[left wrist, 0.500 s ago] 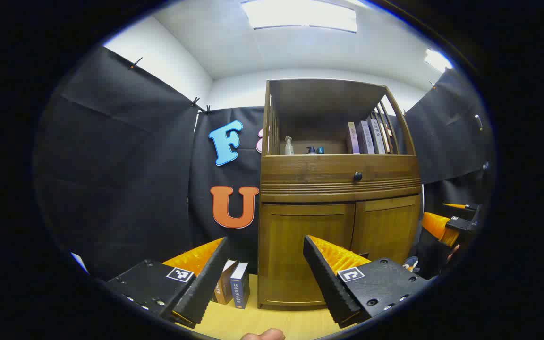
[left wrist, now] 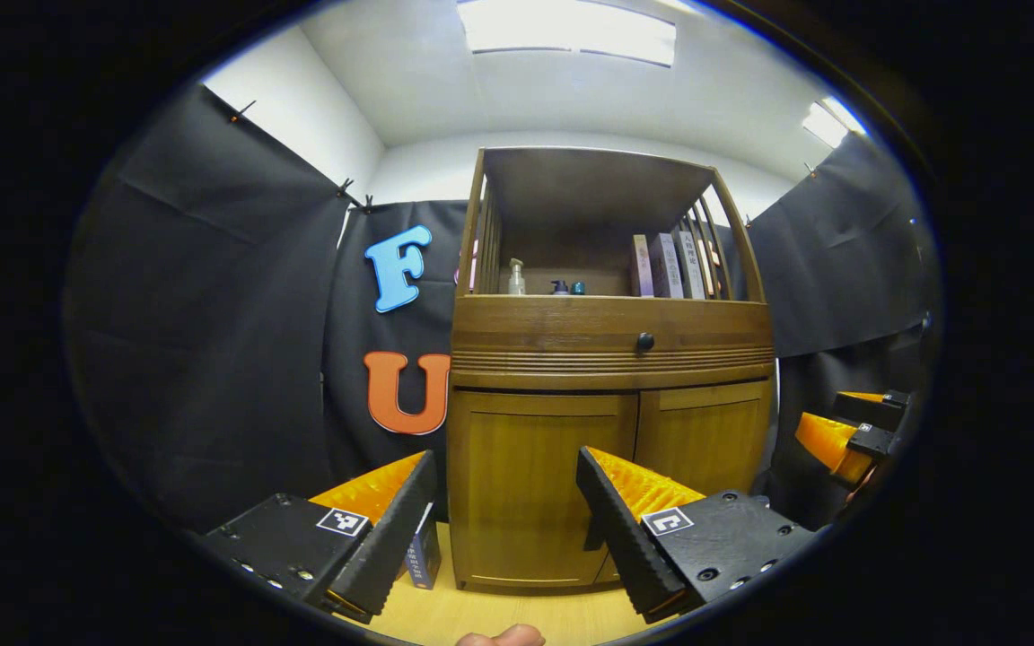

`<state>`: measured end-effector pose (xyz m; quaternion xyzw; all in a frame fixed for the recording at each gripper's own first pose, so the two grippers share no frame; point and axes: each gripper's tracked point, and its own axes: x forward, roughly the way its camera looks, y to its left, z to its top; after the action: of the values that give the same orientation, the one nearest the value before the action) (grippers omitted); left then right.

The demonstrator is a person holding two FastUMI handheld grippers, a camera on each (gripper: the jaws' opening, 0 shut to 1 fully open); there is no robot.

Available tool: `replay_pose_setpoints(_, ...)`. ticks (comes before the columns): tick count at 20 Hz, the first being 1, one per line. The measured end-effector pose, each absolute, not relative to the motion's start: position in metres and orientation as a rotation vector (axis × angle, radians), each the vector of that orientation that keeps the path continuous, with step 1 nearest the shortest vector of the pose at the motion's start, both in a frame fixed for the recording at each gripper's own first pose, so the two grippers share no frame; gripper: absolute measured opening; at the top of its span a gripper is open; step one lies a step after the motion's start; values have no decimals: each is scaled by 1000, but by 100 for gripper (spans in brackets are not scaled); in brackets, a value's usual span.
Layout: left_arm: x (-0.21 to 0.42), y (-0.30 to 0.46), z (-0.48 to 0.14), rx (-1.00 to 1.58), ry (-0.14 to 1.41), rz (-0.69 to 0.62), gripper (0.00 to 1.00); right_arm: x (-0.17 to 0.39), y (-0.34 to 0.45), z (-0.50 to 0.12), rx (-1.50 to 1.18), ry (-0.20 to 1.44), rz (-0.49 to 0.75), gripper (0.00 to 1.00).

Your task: Open the right door of the double-door shoe cabinet with the right hand, and open the left door with the left hand.

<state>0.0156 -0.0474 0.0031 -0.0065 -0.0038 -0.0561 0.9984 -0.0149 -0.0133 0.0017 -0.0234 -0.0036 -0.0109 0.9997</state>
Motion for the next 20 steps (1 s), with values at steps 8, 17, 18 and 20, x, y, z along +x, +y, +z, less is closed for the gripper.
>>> replay_pose_setpoints(8,15,-52,-4,14,1,-146,95,2,4,-25,-11,55,21,100)
replay_pose_setpoints(17,23,-42,-28,47,29,-133,94,58,32,-96,22,199,83,100)
replay_pose_setpoints(18,24,-40,-30,54,30,-130,94,65,35,-106,36,220,91,99)
replay_pose_setpoints(20,27,-35,-33,63,33,-116,94,84,43,-123,58,256,97,99)
